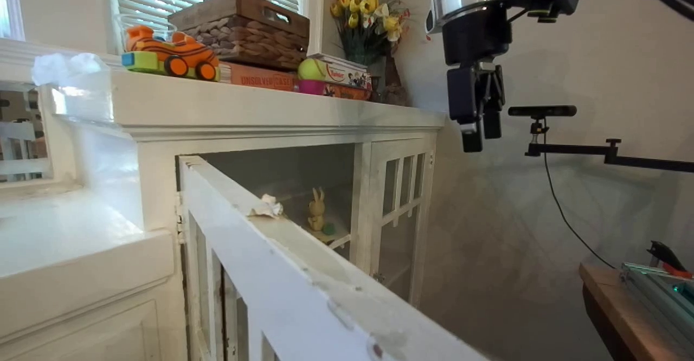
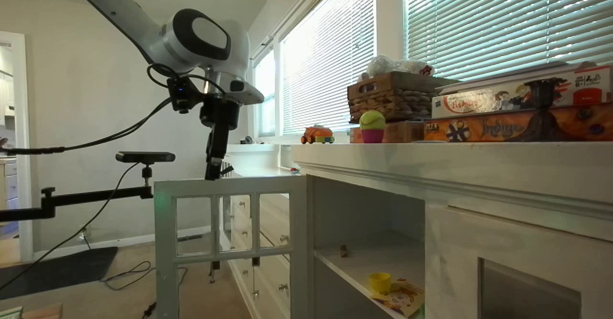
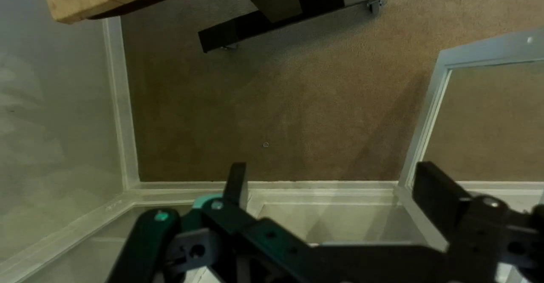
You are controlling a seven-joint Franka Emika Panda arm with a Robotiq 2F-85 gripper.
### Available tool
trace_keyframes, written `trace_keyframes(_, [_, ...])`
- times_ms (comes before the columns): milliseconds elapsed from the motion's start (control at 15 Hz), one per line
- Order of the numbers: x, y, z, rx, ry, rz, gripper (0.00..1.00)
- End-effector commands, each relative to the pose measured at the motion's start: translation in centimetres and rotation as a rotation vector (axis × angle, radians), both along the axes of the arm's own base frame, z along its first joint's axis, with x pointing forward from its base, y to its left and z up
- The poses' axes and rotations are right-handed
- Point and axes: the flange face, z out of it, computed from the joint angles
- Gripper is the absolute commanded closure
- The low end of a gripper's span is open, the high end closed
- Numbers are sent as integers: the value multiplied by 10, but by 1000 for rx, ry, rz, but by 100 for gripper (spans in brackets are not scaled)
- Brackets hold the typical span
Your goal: Put the tennis ball inside the cupboard drawer
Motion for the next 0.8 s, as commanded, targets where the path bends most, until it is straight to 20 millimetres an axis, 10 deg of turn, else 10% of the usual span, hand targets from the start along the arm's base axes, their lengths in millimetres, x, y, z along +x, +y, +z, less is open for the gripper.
trace_keyframes(0, [7, -16, 7, -19, -72, -24, 0])
trace_keyframes(733, [18, -57, 79, -120, -382, -18, 0])
